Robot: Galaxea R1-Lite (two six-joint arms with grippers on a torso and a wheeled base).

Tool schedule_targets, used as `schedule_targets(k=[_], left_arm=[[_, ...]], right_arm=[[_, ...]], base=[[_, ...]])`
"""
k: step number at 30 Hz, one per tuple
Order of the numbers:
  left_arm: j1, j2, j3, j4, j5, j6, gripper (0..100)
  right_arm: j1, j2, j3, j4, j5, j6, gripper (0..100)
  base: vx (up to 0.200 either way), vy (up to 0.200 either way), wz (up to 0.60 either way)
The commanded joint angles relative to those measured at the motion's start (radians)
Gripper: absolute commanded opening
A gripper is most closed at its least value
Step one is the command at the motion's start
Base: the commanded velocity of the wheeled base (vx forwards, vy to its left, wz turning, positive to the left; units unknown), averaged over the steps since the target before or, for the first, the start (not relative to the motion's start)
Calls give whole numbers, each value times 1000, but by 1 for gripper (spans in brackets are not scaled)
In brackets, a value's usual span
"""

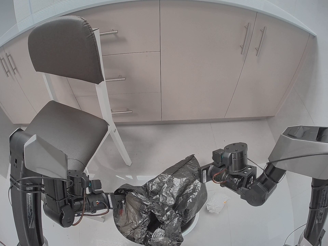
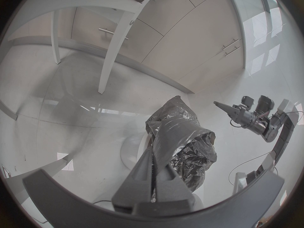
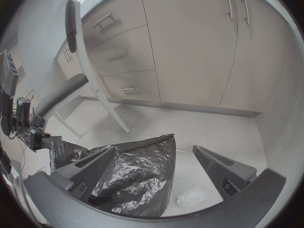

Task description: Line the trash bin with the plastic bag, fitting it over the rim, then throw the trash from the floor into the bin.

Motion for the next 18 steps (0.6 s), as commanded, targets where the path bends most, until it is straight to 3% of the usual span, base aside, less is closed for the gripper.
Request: schedule_targets(k=[1,9,13,18], left_arm=[[-5,3,2,-1,2,2,0],[-4,23,8,-1,2,86,0],[-1,20,8,-1,-1,82,0],[-1,22,10,-1,-1,85,0]], right_arm=[[-16,57,-242,214,59,33,100],[-57,182,-509,506,124,62,100],[-73,235,-544,538,183,64,100],[-83,265,-564,541,196,116,100]], base=[[0,0,0],[0,0,0],[0,0,0],[0,0,0]])
